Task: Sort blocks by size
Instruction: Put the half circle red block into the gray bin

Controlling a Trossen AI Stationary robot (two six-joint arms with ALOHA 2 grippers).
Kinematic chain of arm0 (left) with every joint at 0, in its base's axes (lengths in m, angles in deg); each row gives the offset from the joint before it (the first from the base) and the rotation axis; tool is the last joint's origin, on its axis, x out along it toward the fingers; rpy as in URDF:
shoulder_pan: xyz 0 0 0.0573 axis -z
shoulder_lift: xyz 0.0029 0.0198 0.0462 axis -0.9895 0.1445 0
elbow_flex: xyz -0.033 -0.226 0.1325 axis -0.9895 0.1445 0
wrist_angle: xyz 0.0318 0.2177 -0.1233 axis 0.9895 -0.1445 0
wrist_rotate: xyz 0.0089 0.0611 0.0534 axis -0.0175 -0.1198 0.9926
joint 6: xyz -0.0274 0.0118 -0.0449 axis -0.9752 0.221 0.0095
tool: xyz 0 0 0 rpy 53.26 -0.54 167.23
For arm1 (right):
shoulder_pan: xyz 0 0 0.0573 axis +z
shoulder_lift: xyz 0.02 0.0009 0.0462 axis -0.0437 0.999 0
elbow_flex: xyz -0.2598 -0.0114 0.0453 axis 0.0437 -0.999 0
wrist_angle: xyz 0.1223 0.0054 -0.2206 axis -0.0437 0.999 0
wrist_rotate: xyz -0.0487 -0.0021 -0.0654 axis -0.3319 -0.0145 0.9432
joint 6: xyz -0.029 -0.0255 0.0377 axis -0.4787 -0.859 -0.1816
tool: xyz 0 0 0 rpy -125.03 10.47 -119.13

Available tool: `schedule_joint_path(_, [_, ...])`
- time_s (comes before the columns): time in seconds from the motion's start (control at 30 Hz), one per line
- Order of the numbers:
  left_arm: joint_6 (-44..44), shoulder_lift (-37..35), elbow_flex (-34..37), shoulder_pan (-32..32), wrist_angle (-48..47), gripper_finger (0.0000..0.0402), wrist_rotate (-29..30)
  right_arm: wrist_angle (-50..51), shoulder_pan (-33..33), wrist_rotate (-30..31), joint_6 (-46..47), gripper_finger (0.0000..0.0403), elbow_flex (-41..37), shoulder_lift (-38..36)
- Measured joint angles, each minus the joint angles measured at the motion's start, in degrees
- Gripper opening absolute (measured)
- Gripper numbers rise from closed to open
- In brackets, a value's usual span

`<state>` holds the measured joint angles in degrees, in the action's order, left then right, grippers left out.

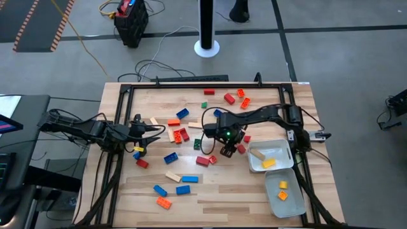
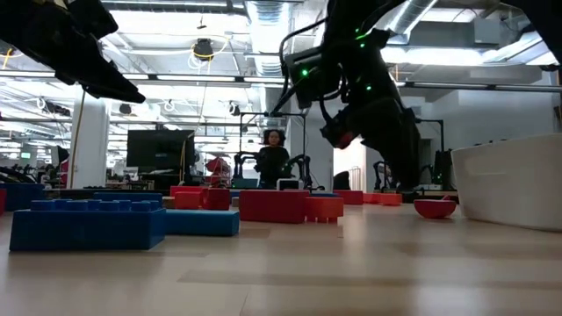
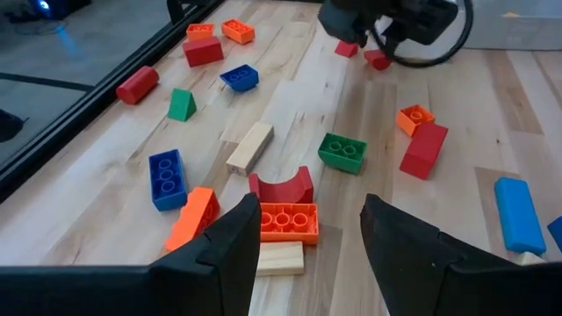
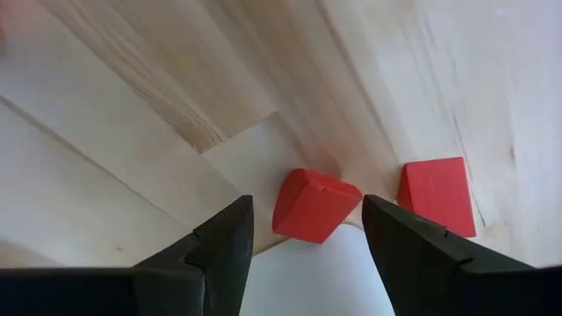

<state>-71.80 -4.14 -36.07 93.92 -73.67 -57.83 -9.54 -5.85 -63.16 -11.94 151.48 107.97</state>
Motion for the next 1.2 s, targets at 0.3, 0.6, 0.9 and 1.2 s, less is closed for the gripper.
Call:
schedule_joint_path(0.3, [0.0, 0.02, 1.65, 0.0, 0.74, 0.0188, -0.02, 1.07, -0.5, -0.02, -1.55, 0.0245, -0.68, 3.4])
schedule_joint_path(0.6, [-0.1, 0.02, 1.77, 0.0, 0.86, 0.0188, -0.12, 3.26, -0.4, 0.02, -0.68, 0.0245, -0.67, 3.4])
schedule_joint_path(0.9, [-0.11, 1.05, 1.77, 0.01, 1.61, 0.0188, -5.8, 2.32, 0.39, -0.95, 1.12, 0.0245, -0.67, 3.4])
schedule_joint_path(1.2, [2.14, 1.98, 1.77, 1.25, 2.68, 0.0188, -6.62, 0.95, 0.64, -1.21, 0.22, 0.0245, -3.65, 4.37])
